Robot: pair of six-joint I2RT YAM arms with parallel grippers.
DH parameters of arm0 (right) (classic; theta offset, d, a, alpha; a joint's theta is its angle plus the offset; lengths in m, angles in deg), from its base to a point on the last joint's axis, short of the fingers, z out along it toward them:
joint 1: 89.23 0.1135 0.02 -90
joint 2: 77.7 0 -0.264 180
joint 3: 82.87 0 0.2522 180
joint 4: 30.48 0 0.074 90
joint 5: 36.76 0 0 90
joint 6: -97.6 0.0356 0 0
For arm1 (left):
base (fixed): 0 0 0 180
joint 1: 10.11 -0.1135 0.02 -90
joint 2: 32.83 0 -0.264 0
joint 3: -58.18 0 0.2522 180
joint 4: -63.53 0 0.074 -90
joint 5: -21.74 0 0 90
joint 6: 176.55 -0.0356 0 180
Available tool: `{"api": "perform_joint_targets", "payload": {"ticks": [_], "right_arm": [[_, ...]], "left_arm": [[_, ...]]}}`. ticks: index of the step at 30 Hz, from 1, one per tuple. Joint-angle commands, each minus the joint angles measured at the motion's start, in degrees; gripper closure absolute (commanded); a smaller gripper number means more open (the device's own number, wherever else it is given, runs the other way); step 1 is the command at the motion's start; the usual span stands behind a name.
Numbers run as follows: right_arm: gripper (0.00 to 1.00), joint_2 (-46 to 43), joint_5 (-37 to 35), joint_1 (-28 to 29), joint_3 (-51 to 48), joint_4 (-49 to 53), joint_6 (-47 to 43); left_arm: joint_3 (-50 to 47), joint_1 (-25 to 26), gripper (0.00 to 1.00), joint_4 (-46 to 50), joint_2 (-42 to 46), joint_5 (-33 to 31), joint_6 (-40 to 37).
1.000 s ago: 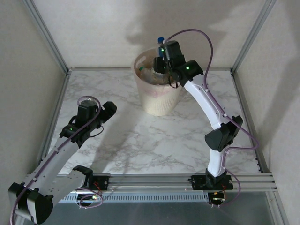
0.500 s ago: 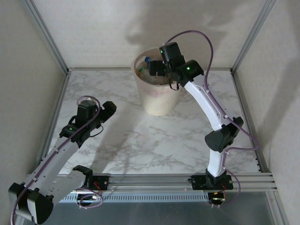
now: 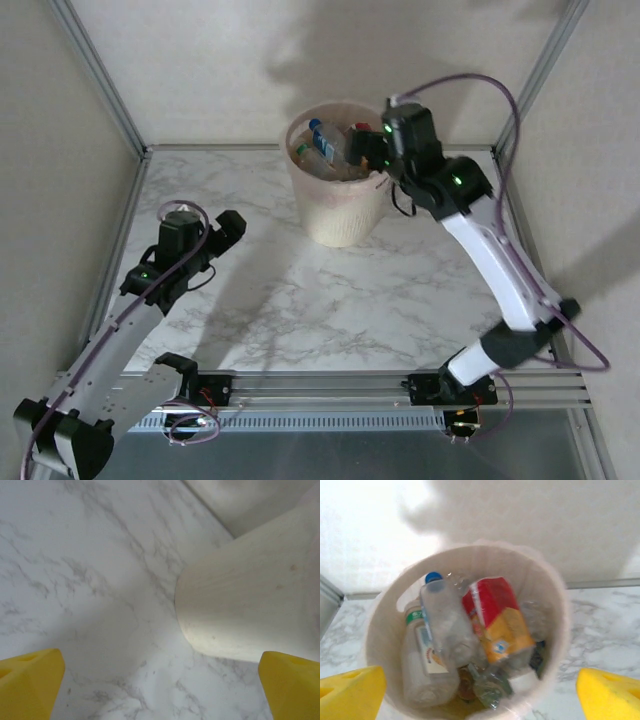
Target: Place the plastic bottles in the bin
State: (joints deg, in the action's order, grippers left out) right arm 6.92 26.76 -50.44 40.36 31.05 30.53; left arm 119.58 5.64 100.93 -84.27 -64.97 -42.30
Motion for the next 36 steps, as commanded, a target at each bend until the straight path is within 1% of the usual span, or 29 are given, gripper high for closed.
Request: {"api": "perform_joint_targets", "payload": {"ticks": [1, 3, 4, 6, 7, 8, 10, 12, 14, 15, 17, 18, 20, 21, 22, 23, 24, 25, 27, 28, 30, 32, 33, 34, 35, 36], "right_arm": [[0.01, -13.39, -12.30, 0.06, -16.51, -9.51, 1.76], [0.01, -22.90, -15.34, -0.07, -30.11, -18.23, -0.25], [0.01, -28.40, -15.78, -0.07, -39.06, -24.32, -2.03], [0.01, -38.74, -17.48, -0.16, -56.29, -37.80, -7.53], [0.01, -43.65, -21.78, -0.16, -64.46, -43.82, -8.39], [0.01, -47.62, -26.36, -0.35, -71.01, -47.66, -8.10], [0.01, -51.62, -29.83, -1.55, -79.04, -51.80, -9.90], [0.01, -50.15, -32.08, -3.36, -83.62, -53.76, -10.09], [0.01, -44.13, -36.61, -5.86, -86.35, -55.51, -7.40], [0.01, -40.05, -38.82, -7.53, -87.31, -56.89, -5.83], [0.01, -32.31, -42.39, -10.83, -89.33, -61.45, -4.94], [0.01, -28.57, -43.44, -12.84, -90.49, -64.33, -4.79], [0.01, -22.06, -43.11, -16.61, -93.13, -70.54, -3.50], [0.01, -18.94, -40.97, -18.39, -94.33, -75.03, -3.27], [0.01, -16.56, -36.97, -20.03, -96.01, -82.24, -9.21], [0.01, -15.39, -33.27, -20.43, -95.56, -82.90, -10.77], [0.01, -14.04, -29.93, -20.75, -96.99, -91.42, -15.74], [0.01, -13.40, -24.71, -21.04, -99.20, -100.29, -20.36], [0.01, -12.65, -13.12, -22.81, -103.34, -114.37, -24.72], [0.01, -12.43, -8.52, -24.98, -104.04, -117.05, -23.19], [0.01, -12.04, -3.63, -30.17, -104.65, -118.74, -18.60], [0.01, -9.91, 1.38, -36.17, -106.31, -124.04, -13.94], [0.01, -6.25, 3.91, -39.17, -106.65, -128.12, -11.83], [0.01, -2.26, 6.87, -41.03, -106.47, -133.57, -11.82], [0.01, -2.80, 10.11, -40.84, -105.31, -130.82, -13.31], [0.01, -3.13, 11.44, -39.62, -102.51, -123.98, -14.71]], "left_arm": [[4.85, -0.73, 0.00, 0.91, 2.79, -11.23, -6.81], [4.61, -0.73, 0.00, -0.81, 3.40, -19.52, -10.23], [3.23, -0.81, 0.00, -2.74, 3.75, -22.98, -12.43], [-1.32, -0.87, 0.00, -8.59, 4.48, -26.37, -17.64], [-4.46, -0.81, 0.00, -11.89, 4.69, -28.22, -19.33], [-8.15, -0.82, 0.00, -15.40, 4.76, -31.10, -20.38], [-15.62, -0.88, 0.00, -23.57, 5.18, -36.63, -24.40], [-22.03, -1.04, 0.00, -32.78, 5.18, -42.43, -30.03], [-26.89, -1.74, 0.00, -41.52, 4.30, -46.94, -34.27], [-29.20, -2.83, 0.00, -46.11, 3.40, -46.82, -35.19], [-31.66, -5.87, 0.00, -50.18, 1.59, -43.36, -34.02], [-32.65, -7.46, 0.00, -51.67, 0.39, -41.74, -32.71], [-33.58, -10.28, 0.00, -54.41, -1.65, -38.75, -30.75], [-34.06, -11.53, 0.00, -56.63, -3.24, -37.38, -30.80], [-34.51, -12.61, 0.00, -58.47, -4.84, -37.02, -30.57], [-35.04, -13.51, 0.00, -60.67, -6.09, -36.71, -30.50], [-35.89, -14.36, 0.01, -63.59, -7.69, -36.12, -30.54], [-37.00, -14.99, 0.01, -67.10, -9.02, -35.16, -30.41], [-39.09, -15.73, 0.00, -74.00, -11.89, -33.38, -30.38], [-39.67, -15.75, 0.01, -77.32, -13.94, -32.91, -31.17], [-38.57, -15.90, 0.01, -78.57, -16.54, -33.19, -31.21], [-39.65, -16.00, 0.01, -85.09, -18.71, -32.63, -30.90], [-40.38, -16.01, 0.01, -88.96, -19.99, -32.22, -30.72], [-39.86, -16.09, 0.01, -90.40, -21.43, -31.41, -30.85], [-38.05, -16.10, 0.01, -87.46, -22.11, -30.06, -30.98], [-36.35, -16.18, 0.01, -85.95, -23.51, -28.39, -31.53]]}}
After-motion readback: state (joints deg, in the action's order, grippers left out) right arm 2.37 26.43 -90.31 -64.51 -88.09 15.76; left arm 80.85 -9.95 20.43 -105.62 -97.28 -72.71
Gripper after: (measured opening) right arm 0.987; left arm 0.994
